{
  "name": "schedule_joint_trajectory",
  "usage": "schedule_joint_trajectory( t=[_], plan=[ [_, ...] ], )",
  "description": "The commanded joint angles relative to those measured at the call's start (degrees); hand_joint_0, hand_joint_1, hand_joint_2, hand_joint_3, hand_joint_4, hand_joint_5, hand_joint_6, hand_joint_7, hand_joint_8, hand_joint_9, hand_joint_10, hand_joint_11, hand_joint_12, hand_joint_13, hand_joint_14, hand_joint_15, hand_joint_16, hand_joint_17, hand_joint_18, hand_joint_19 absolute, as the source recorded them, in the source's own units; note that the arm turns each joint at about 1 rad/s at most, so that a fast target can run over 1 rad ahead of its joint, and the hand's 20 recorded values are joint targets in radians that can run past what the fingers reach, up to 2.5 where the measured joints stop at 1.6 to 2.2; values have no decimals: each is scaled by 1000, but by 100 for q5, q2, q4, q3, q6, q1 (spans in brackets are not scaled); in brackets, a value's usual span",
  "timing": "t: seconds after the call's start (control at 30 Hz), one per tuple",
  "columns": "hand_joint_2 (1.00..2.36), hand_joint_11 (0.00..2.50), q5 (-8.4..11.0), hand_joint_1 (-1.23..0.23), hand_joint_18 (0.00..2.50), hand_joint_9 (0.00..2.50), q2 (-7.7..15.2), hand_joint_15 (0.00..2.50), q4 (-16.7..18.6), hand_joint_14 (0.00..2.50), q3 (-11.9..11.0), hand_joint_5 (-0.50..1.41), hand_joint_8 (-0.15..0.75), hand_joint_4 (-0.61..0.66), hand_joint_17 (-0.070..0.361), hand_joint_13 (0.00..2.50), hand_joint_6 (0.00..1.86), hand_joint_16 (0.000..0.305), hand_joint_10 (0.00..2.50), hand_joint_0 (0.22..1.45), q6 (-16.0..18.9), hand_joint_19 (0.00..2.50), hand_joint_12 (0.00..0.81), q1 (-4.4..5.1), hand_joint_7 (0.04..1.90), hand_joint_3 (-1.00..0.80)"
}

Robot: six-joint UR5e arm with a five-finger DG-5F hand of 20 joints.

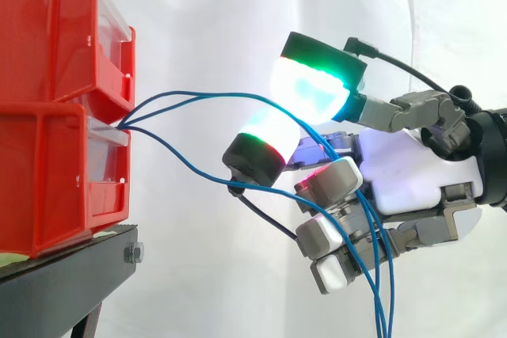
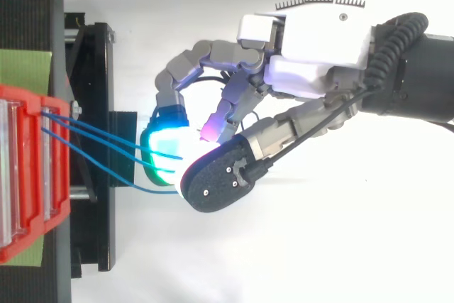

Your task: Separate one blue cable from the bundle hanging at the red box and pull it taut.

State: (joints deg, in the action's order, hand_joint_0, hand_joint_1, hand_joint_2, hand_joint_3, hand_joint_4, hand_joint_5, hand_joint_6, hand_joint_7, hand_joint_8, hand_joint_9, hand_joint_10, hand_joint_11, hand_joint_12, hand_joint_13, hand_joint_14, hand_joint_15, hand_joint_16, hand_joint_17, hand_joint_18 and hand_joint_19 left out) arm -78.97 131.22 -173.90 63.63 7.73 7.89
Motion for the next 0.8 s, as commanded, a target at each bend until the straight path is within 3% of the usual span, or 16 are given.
schedule_joint_trajectory(
  t=[0.0, 0.07, 0.17, 0.33, 0.4, 0.47, 0.77],
  plan=[
    [1000, 1270, 13, -879, 779, 1216, 0, 769, 5, 26, 0, -186, 250, -172, 108, 1010, 915, 48, 14, 837, 0, 612, 340, -6, 1418, -500],
    [1000, 1318, 4, -860, 765, 1268, -9, 779, 14, 26, 0, -185, 235, -180, 107, 1022, 923, 47, 13, 852, 0, 627, 338, 2, 1511, -500],
    [1000, 1328, -5, -852, 780, 1305, 0, 787, -4, 27, 0, -182, 217, -250, 104, 1027, 947, 46, 15, 854, 0, 639, 331, 2, 1405, -500],
    [1000, 1333, -5, -919, 832, 1301, 0, 775, -21, 27, 0, -162, 221, -233, 104, 1037, 947, 46, 14, 768, 0, 582, 327, -6, 1325, -500],
    [1000, 1355, -5, -1001, 823, 1300, 0, 793, -30, 26, 0, -146, 217, -207, 103, 1041, 943, 46, 14, 697, 0, 601, 331, -6, 1154, -500],
    [1000, 1349, 13, -1018, 817, 1302, -9, 790, -13, 27, 0, -142, 215, -197, 103, 1040, 940, 46, 14, 677, 0, 597, 332, 2, 1109, -500],
    [1000, 1322, -14, -1055, 790, 1303, 0, 794, -30, 27, 0, -137, 212, -189, 105, 1014, 927, 47, 15, 602, 0, 601, 327, -24, 1097, -500]
  ],
)
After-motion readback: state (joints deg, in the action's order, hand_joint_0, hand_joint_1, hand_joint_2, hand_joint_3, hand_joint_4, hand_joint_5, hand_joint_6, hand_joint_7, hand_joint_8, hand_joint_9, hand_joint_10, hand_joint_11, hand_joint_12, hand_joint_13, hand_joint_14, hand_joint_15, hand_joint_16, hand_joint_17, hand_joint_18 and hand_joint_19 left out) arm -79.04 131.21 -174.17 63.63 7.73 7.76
